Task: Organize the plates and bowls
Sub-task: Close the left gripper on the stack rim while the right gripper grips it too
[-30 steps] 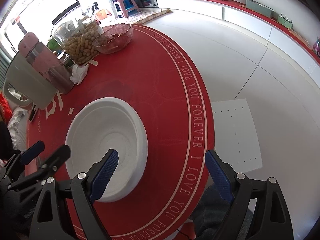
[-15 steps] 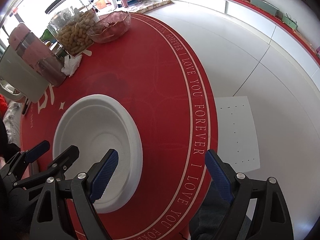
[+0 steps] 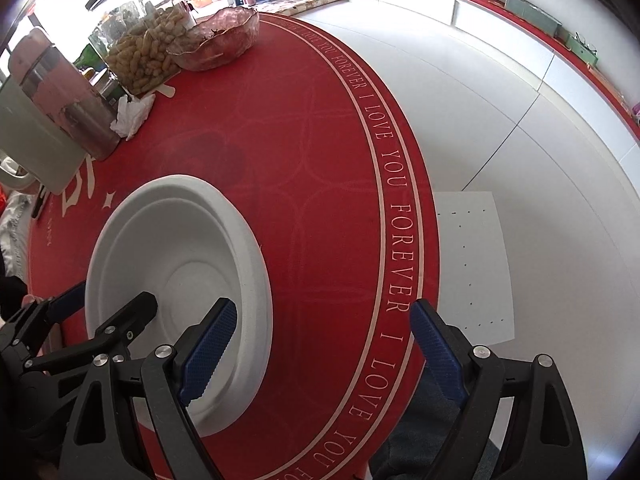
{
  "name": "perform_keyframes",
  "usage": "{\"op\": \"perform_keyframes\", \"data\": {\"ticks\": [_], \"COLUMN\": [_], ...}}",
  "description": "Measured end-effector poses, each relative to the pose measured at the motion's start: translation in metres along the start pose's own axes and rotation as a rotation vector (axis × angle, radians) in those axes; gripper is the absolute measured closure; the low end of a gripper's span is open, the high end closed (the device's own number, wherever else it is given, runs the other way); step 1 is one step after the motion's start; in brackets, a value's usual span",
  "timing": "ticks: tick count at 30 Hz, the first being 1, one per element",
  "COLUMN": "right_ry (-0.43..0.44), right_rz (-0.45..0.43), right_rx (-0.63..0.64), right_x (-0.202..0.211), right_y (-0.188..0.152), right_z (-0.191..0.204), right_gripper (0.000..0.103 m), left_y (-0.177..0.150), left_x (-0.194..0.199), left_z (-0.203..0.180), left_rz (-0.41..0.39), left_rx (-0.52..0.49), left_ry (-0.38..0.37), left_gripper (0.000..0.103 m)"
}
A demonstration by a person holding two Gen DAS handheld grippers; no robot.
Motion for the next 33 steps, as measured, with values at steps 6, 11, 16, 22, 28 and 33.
{"op": "perform_keyframes", "data": {"ticks": [6, 11, 16, 22, 28, 33], "right_ry": [-0.021, -0.018, -0.018, -0.010, -0.015, -0.011], "right_rz": [0.009, 0.014, 0.026, 0.036, 0.074, 0.057], "right_rx": [0.012, 0.029, 0.072, 0.122, 0.113, 0.117], "right_x": [-0.004, -0.007, -0.007, -0.009, -0.016, -0.017], "right_y": [0.000, -0.004, -0.010, -0.007, 0.002, 0.002], "right_z": [0.005, 0.015, 0.031, 0.051, 0.047, 0.043], "right_gripper": [0.014, 0.014, 0.014, 0.014, 0.003, 0.000], "left_y": [0.001, -0.002, -0.009, -0.012, -0.004, -0.003], "left_x": [-0.001, 0.000, 0.001, 0.000, -0.004, -0.006], "left_z": [0.001, 0.009, 0.023, 0.044, 0.051, 0.052], "left_rz": [-0.002, 0.000, -0.001, 0.005, 0.014, 0.023], "left_rx": [-0.007, -0.001, -0.004, 0.034, 0.057, 0.069], "left_ry": [0.015, 0.027, 0.045, 0.046, 0.014, -0.019], "left_gripper": [0.021, 0.021, 0.021, 0.020, 0.020, 0.020]}}
Point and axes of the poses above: each gripper's, at about its wrist camera, not at the fingertips, and x roughly against the way its jaws point, z to its left, y to its top, the point moved 1 cm from there along -x, roughly the way its jaws point, and after that the axes turned 11 degrees about z, right-handed, at the moved point
